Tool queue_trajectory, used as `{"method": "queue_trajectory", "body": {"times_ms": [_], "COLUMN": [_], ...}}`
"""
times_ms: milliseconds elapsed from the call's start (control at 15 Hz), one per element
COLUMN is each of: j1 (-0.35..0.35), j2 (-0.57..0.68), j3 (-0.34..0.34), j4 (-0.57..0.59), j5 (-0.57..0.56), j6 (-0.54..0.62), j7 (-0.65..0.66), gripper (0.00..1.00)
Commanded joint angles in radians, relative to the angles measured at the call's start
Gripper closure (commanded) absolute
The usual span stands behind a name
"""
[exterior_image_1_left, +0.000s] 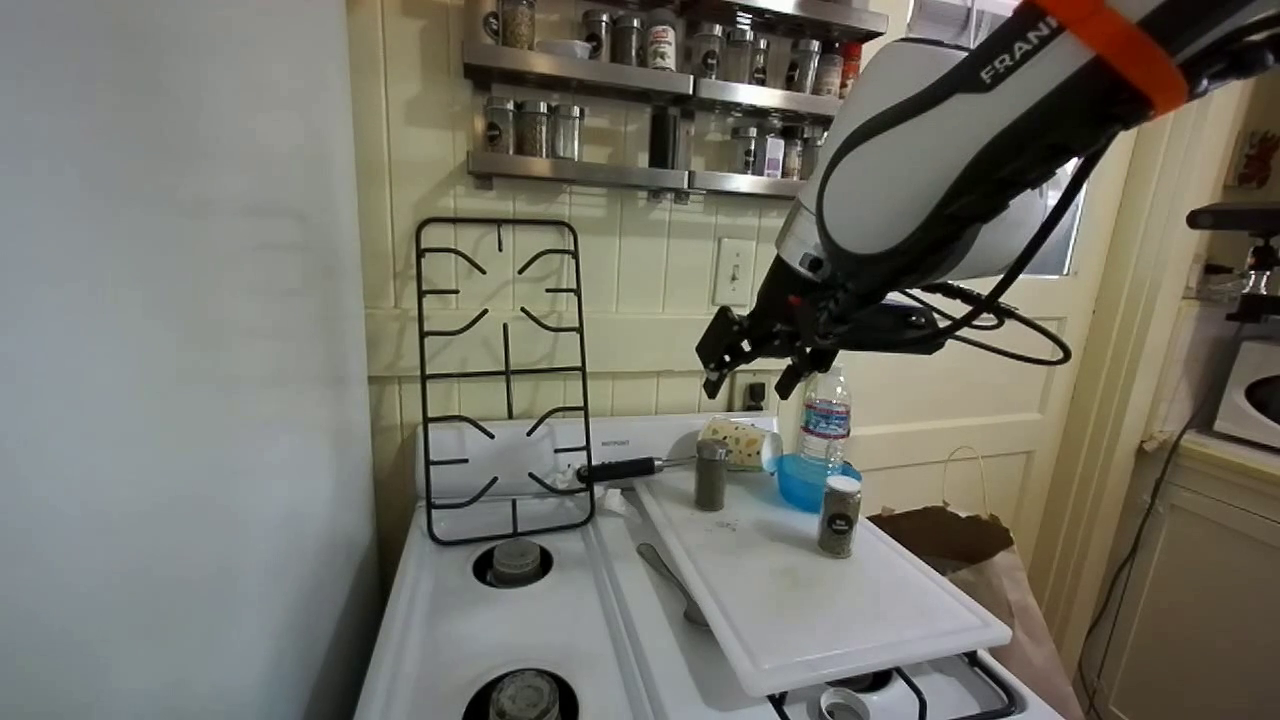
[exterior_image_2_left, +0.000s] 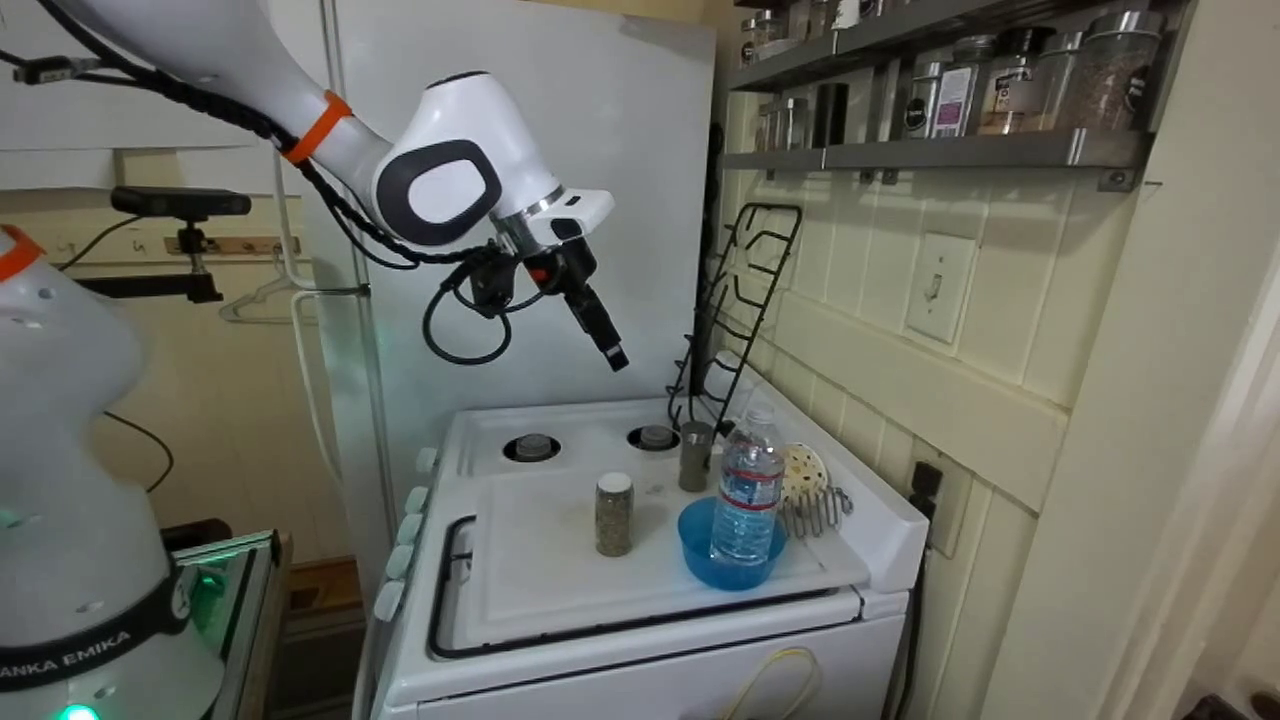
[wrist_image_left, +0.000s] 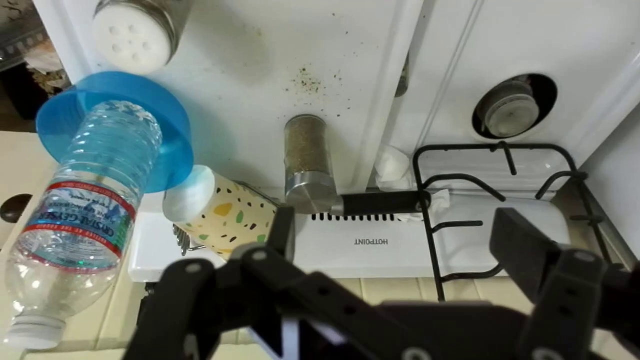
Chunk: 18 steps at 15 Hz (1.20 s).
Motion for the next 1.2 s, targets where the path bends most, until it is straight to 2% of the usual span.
{"method": "queue_trajectory", "body": {"times_ms": [0, 267, 333, 400, 533, 800, 933, 1067, 1133], "j1": [0.02, 0.019, 0.008, -0.033, -0.017, -0.053, -0.111, -0.209, -0.279], "j2": [0.001, 0.0, 0.002, -0.006, -0.006, 0.0, 0.001, -0.021, -0.035], "j3": [-0.025, -0.023, 0.0, 0.042, 0.062, 0.188, 0.276, 0.38, 0.444], "j4": [0.001, 0.001, -0.002, -0.008, -0.02, -0.057, -0.079, -0.115, -0.131], "j5": [-0.02, -0.021, -0.032, -0.078, -0.073, -0.084, -0.087, -0.116, -0.145], "j6": [-0.002, -0.002, 0.011, 0.025, 0.06, 0.123, 0.151, 0.178, 0.188], "j7": [0.012, 0.014, 0.051, 0.108, 0.161, 0.37, 0.483, 0.613, 0.682], "gripper": [0.0, 0.0, 0.0, 0.0, 0.0, 0.0, 0.0, 0.0, 0.0]}}
